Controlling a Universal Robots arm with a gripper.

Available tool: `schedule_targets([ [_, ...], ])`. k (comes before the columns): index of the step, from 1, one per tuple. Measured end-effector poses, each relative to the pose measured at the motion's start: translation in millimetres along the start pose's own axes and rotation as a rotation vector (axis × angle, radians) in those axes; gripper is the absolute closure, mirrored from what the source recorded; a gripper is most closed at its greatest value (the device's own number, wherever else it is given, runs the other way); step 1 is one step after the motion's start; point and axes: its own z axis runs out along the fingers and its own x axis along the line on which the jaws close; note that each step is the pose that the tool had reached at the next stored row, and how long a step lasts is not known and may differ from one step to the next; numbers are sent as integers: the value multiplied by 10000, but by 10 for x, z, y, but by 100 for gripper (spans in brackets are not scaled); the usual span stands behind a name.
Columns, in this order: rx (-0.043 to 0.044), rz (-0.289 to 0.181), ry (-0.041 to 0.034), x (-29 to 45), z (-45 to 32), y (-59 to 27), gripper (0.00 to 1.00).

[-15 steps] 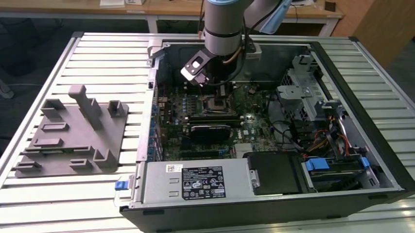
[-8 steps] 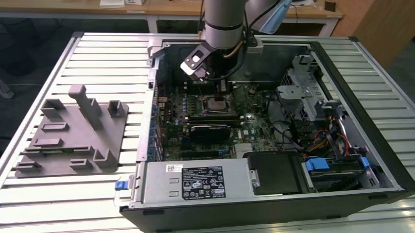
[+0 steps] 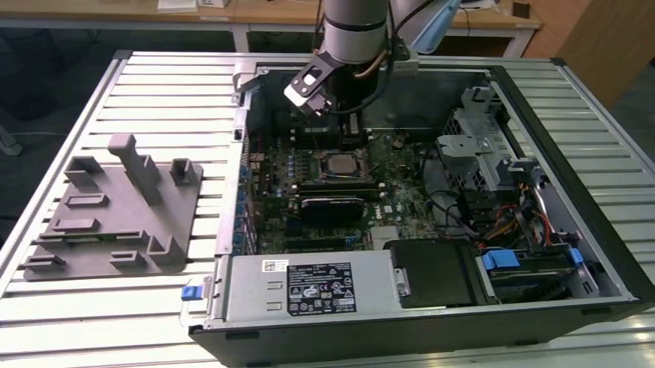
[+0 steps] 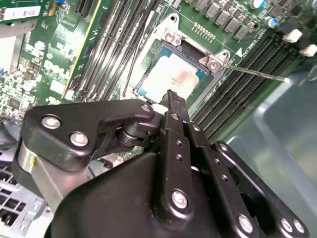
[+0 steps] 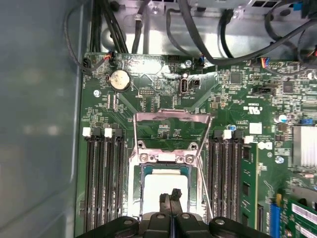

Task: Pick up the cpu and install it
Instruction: 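Place the cpu into insertion slot, then close the cpu cover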

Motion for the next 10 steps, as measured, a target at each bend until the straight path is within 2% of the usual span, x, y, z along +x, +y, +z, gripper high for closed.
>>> schedule_targets([
  [3, 0, -1, 0, -1, -38, 2, 89],
  [10, 0, 0, 1, -1, -42, 2, 89],
])
